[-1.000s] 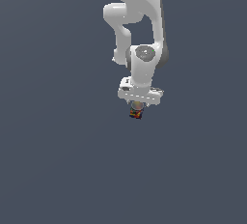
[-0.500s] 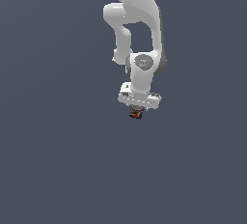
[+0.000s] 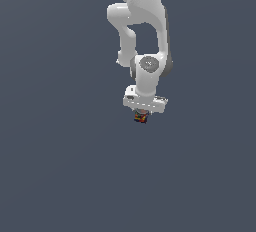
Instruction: Pick up the object and move it to a goal position.
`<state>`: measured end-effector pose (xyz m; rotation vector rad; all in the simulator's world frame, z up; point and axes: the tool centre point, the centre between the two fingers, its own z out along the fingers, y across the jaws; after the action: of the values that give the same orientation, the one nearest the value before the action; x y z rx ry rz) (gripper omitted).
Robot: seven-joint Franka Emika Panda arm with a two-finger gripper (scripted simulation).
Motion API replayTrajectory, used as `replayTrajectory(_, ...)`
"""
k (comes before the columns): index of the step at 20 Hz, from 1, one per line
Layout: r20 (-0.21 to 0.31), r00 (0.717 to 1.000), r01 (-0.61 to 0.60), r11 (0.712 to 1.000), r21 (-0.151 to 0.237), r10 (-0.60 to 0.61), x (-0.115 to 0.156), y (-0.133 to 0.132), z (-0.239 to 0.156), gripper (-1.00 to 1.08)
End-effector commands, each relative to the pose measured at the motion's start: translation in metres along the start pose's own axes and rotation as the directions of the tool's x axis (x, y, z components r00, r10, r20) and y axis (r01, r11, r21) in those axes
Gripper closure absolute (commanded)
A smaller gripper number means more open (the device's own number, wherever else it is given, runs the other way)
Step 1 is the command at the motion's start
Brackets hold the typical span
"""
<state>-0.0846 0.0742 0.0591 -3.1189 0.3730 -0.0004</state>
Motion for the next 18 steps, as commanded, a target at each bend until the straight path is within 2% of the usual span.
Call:
replayTrajectory(1, 0.0, 1.0, 0.0, 1.0, 0.0, 0.0, 0.0, 0.0, 0.0, 1.08)
replayTrajectory(9, 0.0, 1.0, 0.0, 1.0, 0.0, 0.0, 0.018, 0.013, -0.005, 1.08)
replayTrajectory(18, 0.0, 1.0, -0.001, 1.0, 0.0, 0.001, 0.071, 0.048, -0.019, 1.08)
